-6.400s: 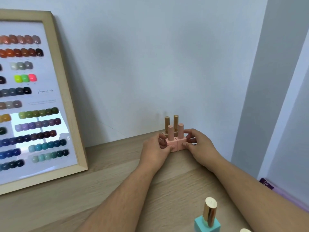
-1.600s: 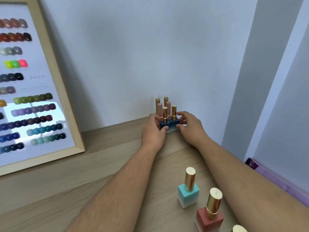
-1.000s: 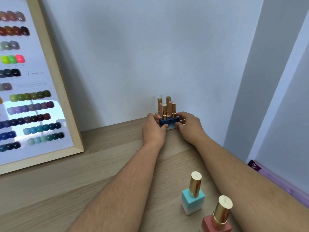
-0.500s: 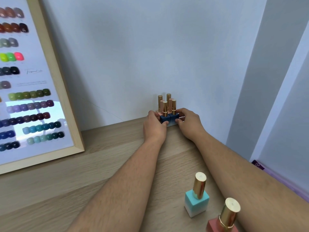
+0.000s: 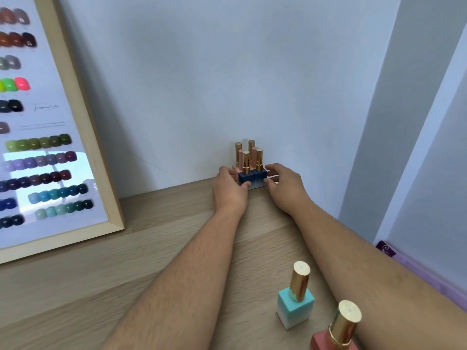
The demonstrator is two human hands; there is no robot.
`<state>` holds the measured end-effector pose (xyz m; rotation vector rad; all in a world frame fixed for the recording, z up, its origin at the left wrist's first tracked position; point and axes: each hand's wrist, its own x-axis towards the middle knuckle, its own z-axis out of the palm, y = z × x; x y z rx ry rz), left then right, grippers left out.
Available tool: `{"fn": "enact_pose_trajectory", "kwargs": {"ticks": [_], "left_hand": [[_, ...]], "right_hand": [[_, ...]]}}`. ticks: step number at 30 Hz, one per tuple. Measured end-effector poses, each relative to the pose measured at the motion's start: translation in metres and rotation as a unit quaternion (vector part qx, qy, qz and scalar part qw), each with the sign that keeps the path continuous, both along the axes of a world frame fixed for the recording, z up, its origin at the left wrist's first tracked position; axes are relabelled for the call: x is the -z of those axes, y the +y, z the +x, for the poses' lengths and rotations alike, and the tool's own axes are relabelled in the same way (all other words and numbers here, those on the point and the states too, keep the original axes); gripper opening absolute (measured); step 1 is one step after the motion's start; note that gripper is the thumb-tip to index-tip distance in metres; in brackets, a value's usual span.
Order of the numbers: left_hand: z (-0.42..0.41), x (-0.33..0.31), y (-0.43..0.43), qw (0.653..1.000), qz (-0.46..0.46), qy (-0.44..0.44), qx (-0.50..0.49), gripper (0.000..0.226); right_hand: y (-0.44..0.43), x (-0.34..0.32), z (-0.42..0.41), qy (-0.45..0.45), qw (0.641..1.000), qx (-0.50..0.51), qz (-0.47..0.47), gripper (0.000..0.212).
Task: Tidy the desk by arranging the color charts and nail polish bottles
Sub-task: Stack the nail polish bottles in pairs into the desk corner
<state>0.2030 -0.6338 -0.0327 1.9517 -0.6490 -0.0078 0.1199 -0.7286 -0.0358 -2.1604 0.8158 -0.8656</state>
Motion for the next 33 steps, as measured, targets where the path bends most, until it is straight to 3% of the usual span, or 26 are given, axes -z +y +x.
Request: {"fn": "enact_pose_trajectory", "kwargs": {"ticks": [8,15,22,27,33], "left_hand": [[-0.041,0.003,0.061,0.996,-0.008,0.026,0.083,0.028],[-0.095,0.003,0.143,0.984,-0.056,0.042,0.165,0.020],[-0.125,0.006,0.187,0.964,-0.013,0.024,0.263,0.027],[-0.129,0.004,0.181,0.956,0.033,0.027,0.291,0.036],[-0.133,0.004,0.171,0.952,0.049,0.011,0.302,0.030]], "right_hand": [[0.042,-0.004,-0.080,-0.064,0.998,0.017,0.012,0.020],[0.103,-0.009,-0.178,-0.092,0.991,-0.003,0.098,0.015],[0.165,-0.012,-0.262,-0.095,0.974,-0.081,0.191,0.014],[0.197,-0.016,-0.302,-0.032,0.968,-0.158,0.190,0.027],[0.207,-0.020,-0.307,0.039,0.969,-0.193,0.149,0.041]]}}
